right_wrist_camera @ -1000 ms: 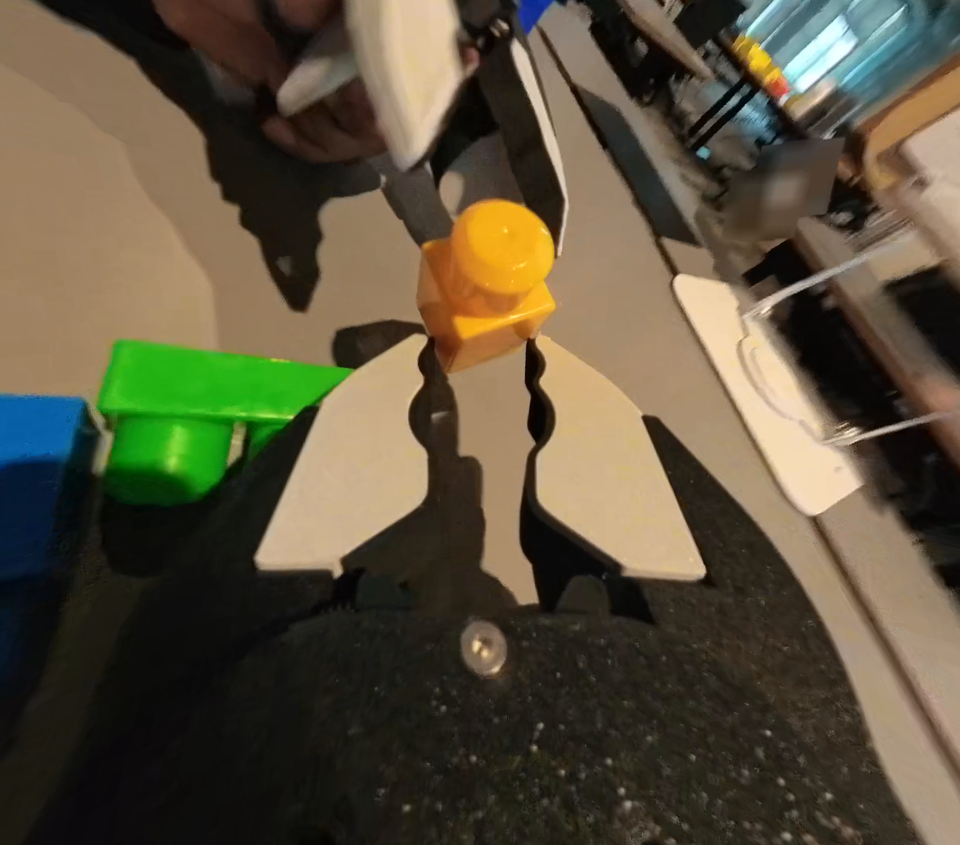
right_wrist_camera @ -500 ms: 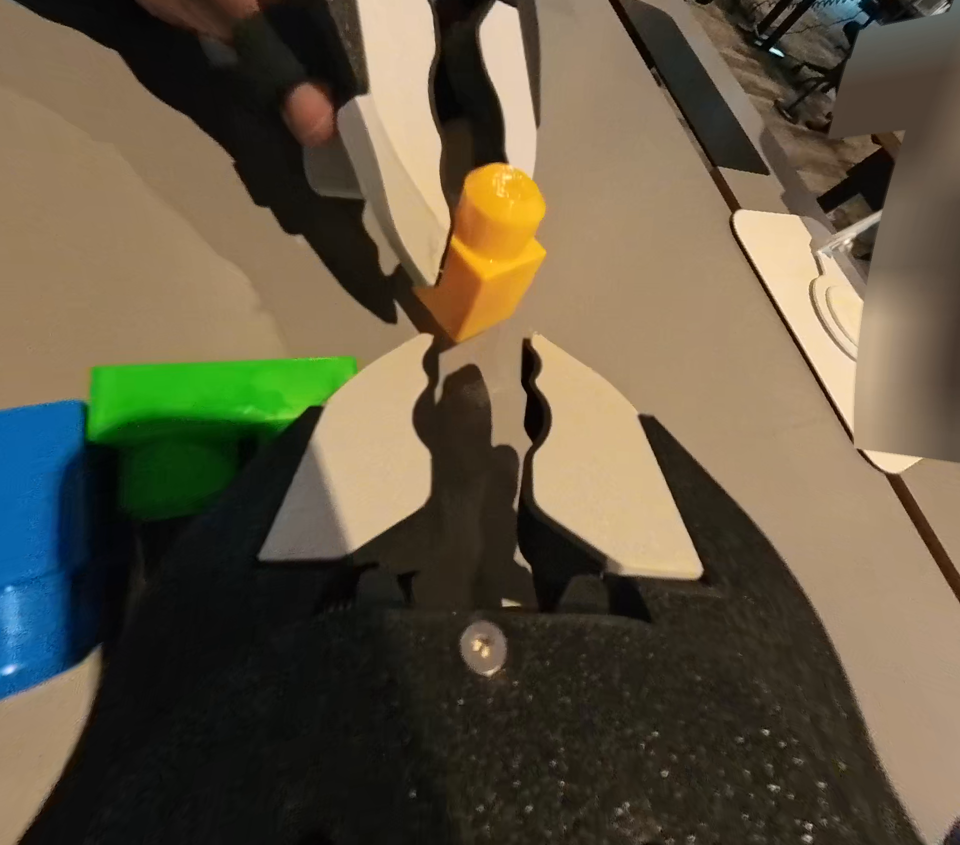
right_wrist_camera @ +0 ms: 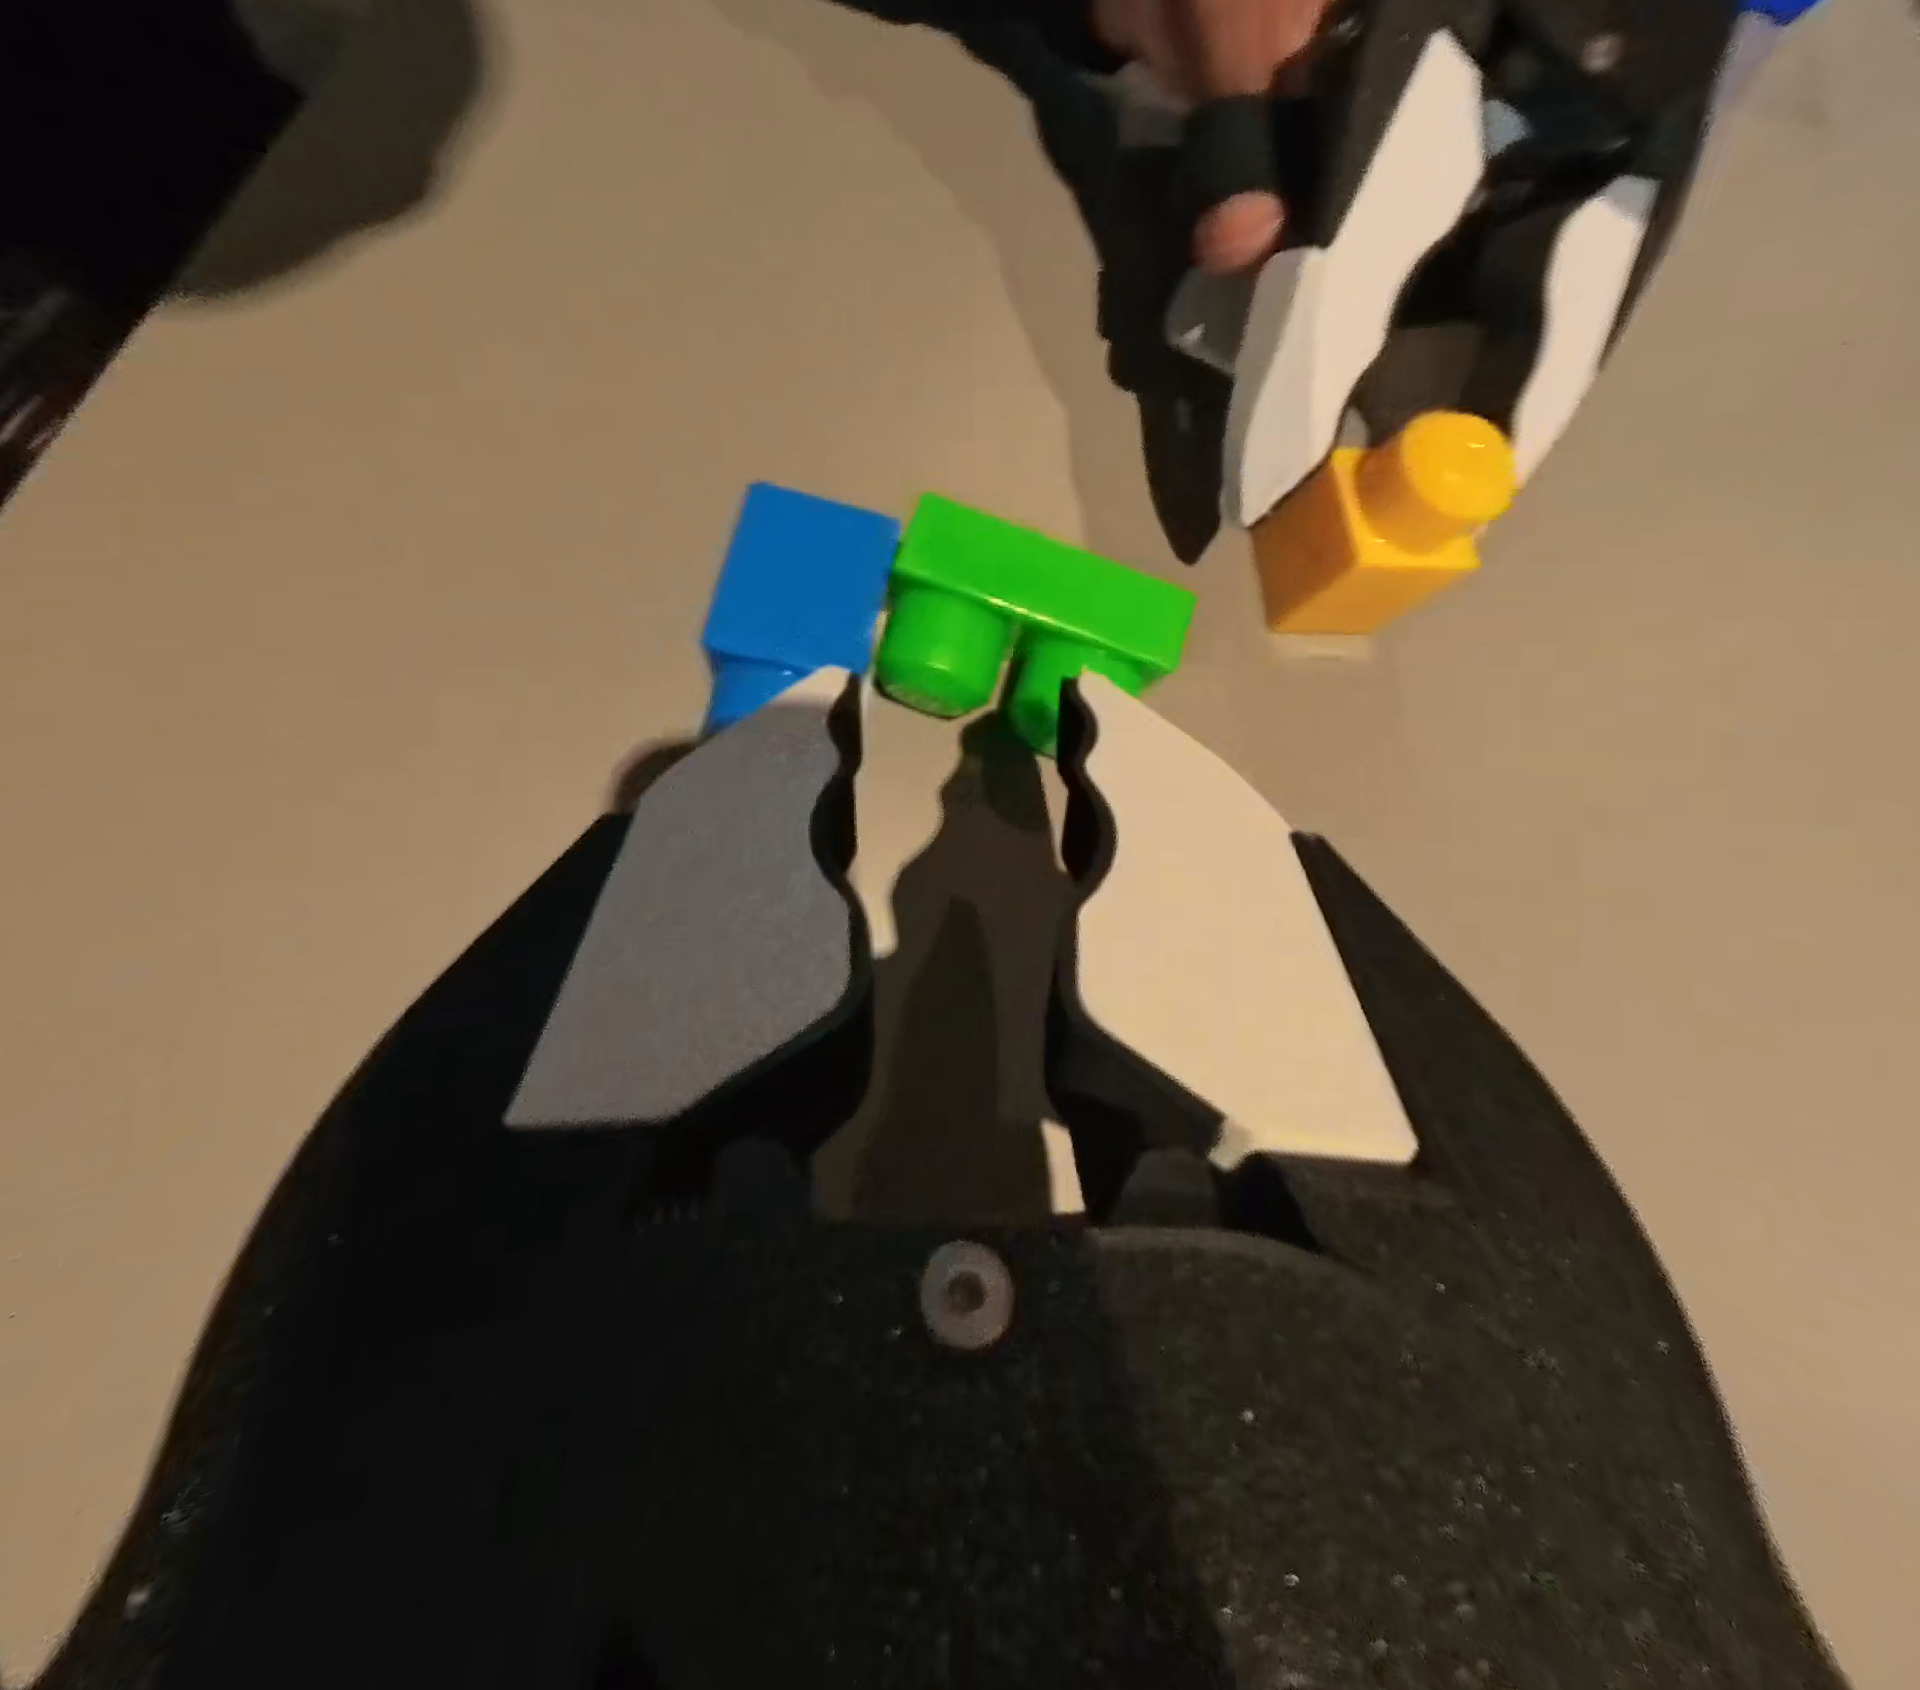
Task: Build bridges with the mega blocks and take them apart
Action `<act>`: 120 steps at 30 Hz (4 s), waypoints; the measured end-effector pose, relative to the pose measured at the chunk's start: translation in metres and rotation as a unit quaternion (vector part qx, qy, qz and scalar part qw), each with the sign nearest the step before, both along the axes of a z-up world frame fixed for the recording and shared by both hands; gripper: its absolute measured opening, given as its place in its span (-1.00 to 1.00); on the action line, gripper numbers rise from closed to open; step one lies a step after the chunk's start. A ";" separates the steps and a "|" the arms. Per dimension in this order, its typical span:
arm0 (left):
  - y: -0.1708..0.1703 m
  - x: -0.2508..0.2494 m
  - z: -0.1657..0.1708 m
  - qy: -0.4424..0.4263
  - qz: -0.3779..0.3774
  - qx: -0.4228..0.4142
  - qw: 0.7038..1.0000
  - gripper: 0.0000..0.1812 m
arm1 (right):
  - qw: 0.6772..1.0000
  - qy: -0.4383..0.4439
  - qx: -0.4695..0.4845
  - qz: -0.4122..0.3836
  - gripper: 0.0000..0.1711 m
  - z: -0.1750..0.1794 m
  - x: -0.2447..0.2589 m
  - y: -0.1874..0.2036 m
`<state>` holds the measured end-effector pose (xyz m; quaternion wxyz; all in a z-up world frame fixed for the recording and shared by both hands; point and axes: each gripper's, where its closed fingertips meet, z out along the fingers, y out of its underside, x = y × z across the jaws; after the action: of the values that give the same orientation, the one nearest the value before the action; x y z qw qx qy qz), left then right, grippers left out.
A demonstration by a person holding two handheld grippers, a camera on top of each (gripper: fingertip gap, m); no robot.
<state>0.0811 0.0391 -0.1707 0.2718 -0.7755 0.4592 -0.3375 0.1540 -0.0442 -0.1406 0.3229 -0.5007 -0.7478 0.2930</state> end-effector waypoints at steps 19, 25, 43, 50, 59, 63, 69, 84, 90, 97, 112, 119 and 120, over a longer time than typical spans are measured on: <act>0.014 -0.010 0.042 -0.056 0.023 0.089 0.994 -0.07 | 0.995 -0.101 0.017 -0.005 -0.66 -0.039 0.006 -0.026; -0.025 0.013 0.083 -0.129 -0.061 0.131 0.981 -0.23 | 0.999 -0.051 0.013 -0.009 -0.66 -0.020 0.002 -0.023; -0.090 0.065 0.043 -0.006 -0.172 0.137 0.976 -0.48 | 0.997 0.041 0.032 -0.064 -0.66 0.014 -0.001 0.001; -0.075 0.065 0.077 -0.133 -0.105 0.101 0.980 -0.60 | 0.986 0.125 0.004 -0.107 -0.58 0.037 -0.005 0.017; -0.062 0.044 0.129 -0.391 -0.072 -0.175 0.901 -0.60 | 0.946 0.285 0.088 -0.126 -0.46 0.079 -0.011 0.020; -0.075 0.050 0.121 -0.367 -0.103 -0.223 0.897 -0.60 | 0.945 0.256 0.168 -0.115 -0.36 0.073 -0.016 0.016; -0.102 0.060 0.111 -0.315 -0.167 -0.259 0.898 -0.60 | 0.941 0.274 0.179 -0.088 -0.44 0.075 -0.022 0.002; -0.098 0.047 0.118 -0.317 -0.188 -0.189 0.910 -0.47 | 0.949 0.271 0.145 -0.065 -0.60 0.079 -0.022 -0.008; -0.042 0.005 0.103 -0.214 -0.073 -0.031 0.974 -0.42 | 0.965 0.173 0.122 -0.157 -0.59 0.059 0.005 0.046; -0.014 -0.015 0.052 -0.094 -0.032 0.011 0.995 -0.41 | 0.974 -0.027 0.017 -0.226 -0.59 0.014 0.011 0.085; 0.030 -0.041 0.118 -0.191 0.130 0.381 0.895 0.10 | 0.972 -0.134 -0.038 -0.190 -0.59 -0.014 -0.015 0.103; 0.023 -0.059 0.149 -0.335 0.147 0.328 0.871 0.01 | 0.979 -0.081 -0.044 -0.184 -0.59 -0.019 -0.017 0.103; 0.027 -0.054 0.135 -0.304 0.134 0.298 0.895 0.03 | 0.979 -0.078 -0.046 -0.183 -0.59 -0.021 -0.018 0.103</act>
<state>0.0274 0.0660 -0.0361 0.6590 -0.5722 0.3247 -0.3645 0.1364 0.0587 -0.1614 0.2890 -0.6647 -0.6519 0.2228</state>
